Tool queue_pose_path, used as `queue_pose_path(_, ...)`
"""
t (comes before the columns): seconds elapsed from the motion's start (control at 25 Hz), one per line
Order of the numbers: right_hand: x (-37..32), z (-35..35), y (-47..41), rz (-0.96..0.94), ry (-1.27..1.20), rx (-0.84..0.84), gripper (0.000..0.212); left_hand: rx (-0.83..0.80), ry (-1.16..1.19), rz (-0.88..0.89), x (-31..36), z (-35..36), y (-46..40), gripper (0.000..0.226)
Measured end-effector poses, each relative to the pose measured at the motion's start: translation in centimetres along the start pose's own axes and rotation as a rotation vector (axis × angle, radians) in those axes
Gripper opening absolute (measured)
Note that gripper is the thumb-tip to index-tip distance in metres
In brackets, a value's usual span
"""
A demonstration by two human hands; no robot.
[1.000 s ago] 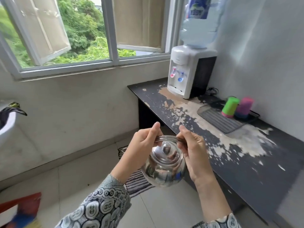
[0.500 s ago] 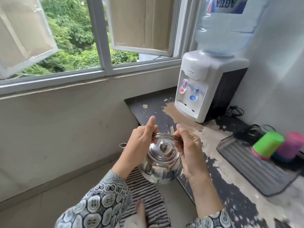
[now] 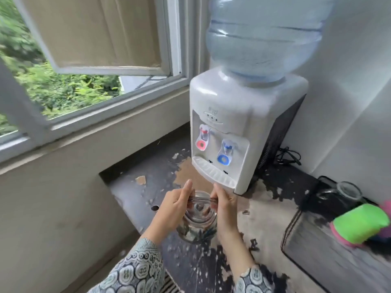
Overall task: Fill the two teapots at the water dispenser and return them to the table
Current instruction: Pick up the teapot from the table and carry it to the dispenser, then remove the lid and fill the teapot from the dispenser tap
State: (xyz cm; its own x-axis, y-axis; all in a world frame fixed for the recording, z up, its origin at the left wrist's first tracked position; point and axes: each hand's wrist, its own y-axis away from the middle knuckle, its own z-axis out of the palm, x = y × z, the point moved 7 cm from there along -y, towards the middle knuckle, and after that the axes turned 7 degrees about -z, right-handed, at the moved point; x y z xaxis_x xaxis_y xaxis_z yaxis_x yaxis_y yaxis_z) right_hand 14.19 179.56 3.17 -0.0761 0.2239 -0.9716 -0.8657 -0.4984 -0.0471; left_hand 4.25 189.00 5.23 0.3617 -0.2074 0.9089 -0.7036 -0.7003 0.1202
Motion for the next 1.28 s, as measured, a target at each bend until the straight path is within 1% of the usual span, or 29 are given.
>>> queue_pose_path(0.08,2.5,-0.2,-2.3,0.048,-0.005,0.081,0.049,0.008,-0.038,-0.016,-1.2,0.6,-3.5,0.057)
queue_pose_path(0.24,6.2,0.9,-5.6,0.105,0.073,0.131,0.048,-0.039,-0.124,-0.007,-3.1,1.3,-9.1,0.054)
queue_pose_path(0.4,7.6,2.0,-7.2,0.17,0.083,0.178,0.044,-0.07,-0.147,0.03,-3.6,0.8,-13.2,0.052)
queue_pose_path(0.52,8.1,2.8,-8.5,0.156,0.116,0.279,0.038,-0.153,-0.178,0.106,-3.6,0.7,-16.4,0.053)
queue_pose_path(0.64,7.9,3.8,-9.4,0.069,0.228,0.343,0.037,-0.294,-0.195,0.206,-3.1,1.0,-18.4,0.054)
queue_pose_path(0.72,7.6,4.9,-9.8,0.016,0.33,0.335,0.037,-0.369,-0.159,0.219,-3.5,0.6,-19.4,0.054)
queue_pose_path(0.8,7.5,5.9,-9.8,-0.027,0.4,0.331,0.036,-0.429,-0.132,0.22,-4.5,0.1,-20.2,0.049)
queue_pose_path(0.92,7.8,6.8,-9.2,-0.073,0.474,0.244,0.027,-0.521,-0.096,0.216,-6.0,-0.5,-20.0,0.032)
queue_pose_path(1.04,7.9,7.1,-8.8,-0.133,0.568,0.181,0.021,-0.627,-0.078,0.247,-6.6,-0.8,-19.3,0.013)
queue_pose_path(1.08,7.8,7.0,-8.8,-0.164,0.629,0.188,0.021,-0.634,-0.096,0.273,-6.7,-0.9,-19.1,0.009)
queue_pose_path(1.16,8.0,6.6,-8.1,-0.231,0.781,0.229,0.022,-0.594,-0.197,0.378,-6.9,-1.4,-18.7,0.006)
queue_pose_path(1.2,8.5,6.5,-7.5,-0.253,0.85,0.236,0.023,-0.56,-0.27,0.457,-7.0,-1.6,-18.4,0.01)
queue_pose_path(1.24,9.1,6.6,-6.7,-0.254,0.902,0.229,0.03,-0.522,-0.35,0.559,-7.0,-1.7,-17.9,0.02)
queue_pose_path(1.28,10.0,6.5,-6.1,-0.229,0.926,0.217,0.04,-0.497,-0.43,0.67,-7.1,-1.6,-17.4,0.031)
